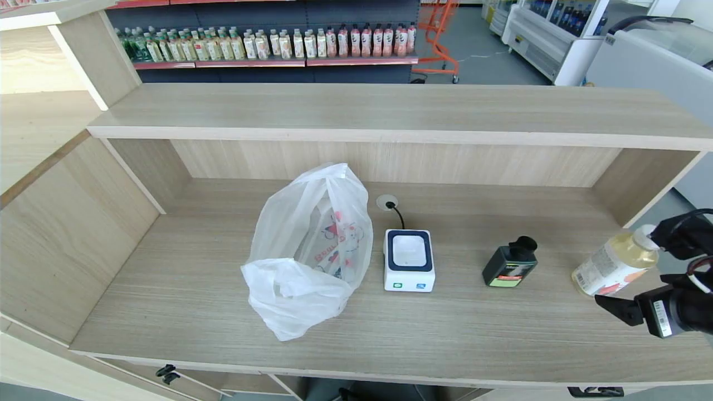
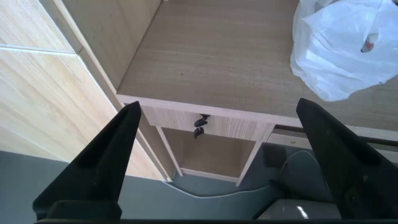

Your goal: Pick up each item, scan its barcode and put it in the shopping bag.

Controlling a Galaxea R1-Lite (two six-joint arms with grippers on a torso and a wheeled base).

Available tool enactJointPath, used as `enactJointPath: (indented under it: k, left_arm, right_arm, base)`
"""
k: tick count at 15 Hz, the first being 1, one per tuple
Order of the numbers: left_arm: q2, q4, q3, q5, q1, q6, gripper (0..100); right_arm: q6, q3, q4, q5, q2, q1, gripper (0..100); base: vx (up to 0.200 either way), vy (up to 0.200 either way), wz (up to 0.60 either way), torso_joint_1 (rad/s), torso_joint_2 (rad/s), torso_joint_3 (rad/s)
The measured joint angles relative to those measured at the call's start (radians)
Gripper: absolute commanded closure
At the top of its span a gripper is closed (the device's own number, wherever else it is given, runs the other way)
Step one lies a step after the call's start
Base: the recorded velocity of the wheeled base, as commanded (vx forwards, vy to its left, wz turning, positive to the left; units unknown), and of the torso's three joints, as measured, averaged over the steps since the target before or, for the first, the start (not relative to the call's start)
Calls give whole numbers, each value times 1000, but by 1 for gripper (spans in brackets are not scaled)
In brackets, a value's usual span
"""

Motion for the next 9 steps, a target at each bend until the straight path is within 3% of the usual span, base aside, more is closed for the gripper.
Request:
enactJointPath:
  k: [3, 9]
  left_arm:
    - [0, 0, 0, 0, 0, 0, 0]
    - [0, 0, 0, 0, 0, 0, 0]
  right_arm:
    - [-103, -51, -108, 106, 194, 34, 0]
    - [-136, -199, -147, 109, 411, 155, 0]
  base:
    - [0, 0, 0, 0, 0, 0]
    - [0, 0, 0, 0, 0, 0]
